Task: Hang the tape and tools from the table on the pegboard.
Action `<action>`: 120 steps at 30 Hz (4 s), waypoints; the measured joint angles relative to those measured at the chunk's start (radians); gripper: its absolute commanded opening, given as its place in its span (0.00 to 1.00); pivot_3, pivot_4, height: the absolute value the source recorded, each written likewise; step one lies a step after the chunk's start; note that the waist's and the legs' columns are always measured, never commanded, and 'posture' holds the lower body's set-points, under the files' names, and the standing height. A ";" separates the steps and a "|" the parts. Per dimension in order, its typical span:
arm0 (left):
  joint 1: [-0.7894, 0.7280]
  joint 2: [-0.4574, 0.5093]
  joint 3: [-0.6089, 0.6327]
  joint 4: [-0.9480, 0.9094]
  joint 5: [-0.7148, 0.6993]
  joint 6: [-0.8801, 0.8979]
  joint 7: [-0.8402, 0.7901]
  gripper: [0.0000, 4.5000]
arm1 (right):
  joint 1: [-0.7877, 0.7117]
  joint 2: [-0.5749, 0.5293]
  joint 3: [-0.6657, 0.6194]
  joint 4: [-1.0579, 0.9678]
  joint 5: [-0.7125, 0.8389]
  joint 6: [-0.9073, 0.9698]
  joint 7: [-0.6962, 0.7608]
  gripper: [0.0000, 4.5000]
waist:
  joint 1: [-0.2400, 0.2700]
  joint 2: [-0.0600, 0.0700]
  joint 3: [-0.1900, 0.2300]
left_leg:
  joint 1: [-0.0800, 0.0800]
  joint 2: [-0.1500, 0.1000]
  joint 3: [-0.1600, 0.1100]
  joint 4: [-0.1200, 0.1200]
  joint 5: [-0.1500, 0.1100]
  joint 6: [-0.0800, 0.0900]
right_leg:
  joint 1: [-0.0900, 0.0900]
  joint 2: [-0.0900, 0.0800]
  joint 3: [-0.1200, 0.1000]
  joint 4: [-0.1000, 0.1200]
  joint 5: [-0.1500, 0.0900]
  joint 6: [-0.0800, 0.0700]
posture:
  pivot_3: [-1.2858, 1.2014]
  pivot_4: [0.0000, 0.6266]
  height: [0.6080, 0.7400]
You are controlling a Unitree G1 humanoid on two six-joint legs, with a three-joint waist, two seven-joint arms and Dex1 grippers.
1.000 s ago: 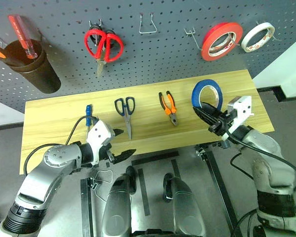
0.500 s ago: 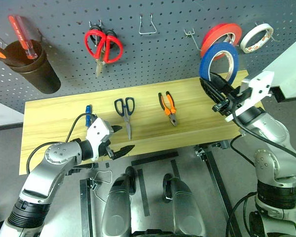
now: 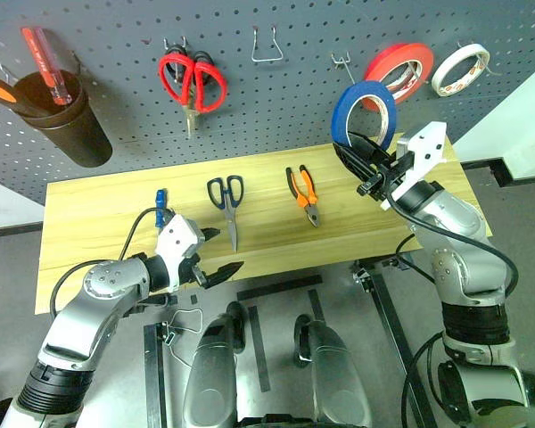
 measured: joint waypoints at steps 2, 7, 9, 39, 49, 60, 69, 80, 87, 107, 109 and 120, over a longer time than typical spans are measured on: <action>0.000 0.000 0.001 -0.001 0.000 0.000 0.001 1.00 | -0.016 0.005 0.004 0.023 -0.003 -0.015 0.007 0.15 | -0.001 0.000 0.000 | 0.000 0.001 0.000 0.001 0.000 0.000 | 0.000 0.001 0.000 0.001 0.000 0.000 | 0.55 0.51 0.82; 0.000 0.001 0.001 -0.001 0.000 0.000 0.001 1.00 | -0.076 0.010 0.013 0.116 -0.030 -0.069 0.028 0.15 | -0.002 0.000 0.000 | 0.001 0.001 0.000 0.002 0.000 0.000 | 0.000 0.001 0.000 0.002 0.001 -0.001 | 0.55 0.51 0.82; 0.001 0.001 0.001 -0.002 0.000 0.000 0.001 1.00 | -0.104 0.011 0.013 0.147 -0.036 -0.089 0.036 0.15 | -0.001 0.000 -0.001 | 0.001 0.001 0.000 0.003 0.000 -0.001 | 0.000 0.002 0.000 0.003 0.001 -0.001 | 0.55 0.51 0.82; 0.031 -0.013 0.002 -0.021 0.002 -0.008 0.029 1.00 | -0.015 -0.045 -0.010 0.095 -0.021 -0.051 0.067 0.15 | 0.000 0.000 -0.001 | 0.001 0.002 0.000 0.003 0.001 -0.001 | 0.000 0.001 0.000 0.004 0.001 -0.002 | 0.54 0.52 0.82; 0.044 -0.011 0.008 -0.023 0.004 -0.009 0.038 1.00 | 0.032 -0.092 -0.063 -0.003 0.012 -0.004 0.060 0.15 | 0.001 0.000 -0.001 | 0.001 0.002 0.000 0.003 0.001 -0.001 | 0.000 0.001 0.000 0.004 0.001 -0.002 | 0.54 0.52 0.82; 0.042 -0.012 0.008 -0.031 0.006 -0.010 0.038 1.00 | -0.073 -0.062 -0.029 0.041 0.003 -0.014 0.057 0.15 | 0.000 -0.001 -0.002 | 0.001 0.002 -0.001 0.004 0.001 -0.001 | 0.000 0.002 0.000 0.006 0.001 -0.002 | 0.55 0.53 0.82; 0.056 -0.012 0.009 -0.043 0.005 -0.009 0.047 1.00 | -0.143 -0.043 -0.005 0.170 -0.025 -0.072 0.089 0.15 | 0.001 -0.001 -0.002 | 0.001 0.002 0.000 0.004 0.001 -0.001 | 0.000 0.001 0.000 0.006 0.001 -0.002 | 0.55 0.54 0.82; 0.012 -0.012 0.043 -0.131 -0.033 0.051 0.073 1.00 | -0.168 -0.021 0.008 0.256 -0.045 -0.119 0.113 0.15 | 0.002 -0.001 -0.002 | 0.001 0.002 0.000 0.005 0.001 -0.001 | 0.000 0.001 0.000 0.007 0.001 -0.002 | 0.56 0.56 0.82; 0.021 0.000 0.046 -0.154 -0.045 0.077 0.083 1.00 | -0.173 -0.010 0.012 0.335 -0.065 -0.159 0.120 0.15 | 0.001 -0.001 -0.002 | 0.001 0.001 0.000 0.005 0.001 -0.001 | 0.000 0.001 0.000 0.007 0.001 -0.002 | 0.56 0.56 0.82; 0.018 0.006 0.062 -0.210 -0.049 0.120 0.110 1.00 | -0.474 0.106 0.011 0.902 -0.167 -0.459 0.096 0.15 | 0.001 -0.001 -0.002 | 0.002 0.001 0.000 0.005 0.001 -0.001 | 0.000 0.002 0.000 0.008 0.001 -0.002 | 0.57 0.58 0.82; 0.019 0.006 0.069 -0.219 -0.049 0.120 0.114 1.00 | -0.492 0.110 0.010 0.937 -0.174 -0.475 0.091 0.15 | 0.001 -0.001 -0.002 | 0.002 0.002 0.000 0.006 0.001 -0.001 | 0.000 0.002 0.000 0.009 0.001 -0.002 | 0.57 0.58 0.82; 0.021 0.005 0.076 -0.219 -0.049 0.120 0.115 1.00 | -0.500 0.119 0.014 1.000 -0.204 -0.482 0.076 0.97 | 0.000 -0.001 -0.002 | 0.002 0.002 0.000 0.005 0.002 -0.001 | 0.000 0.001 0.000 0.009 0.001 -0.002 | 0.57 0.58 0.82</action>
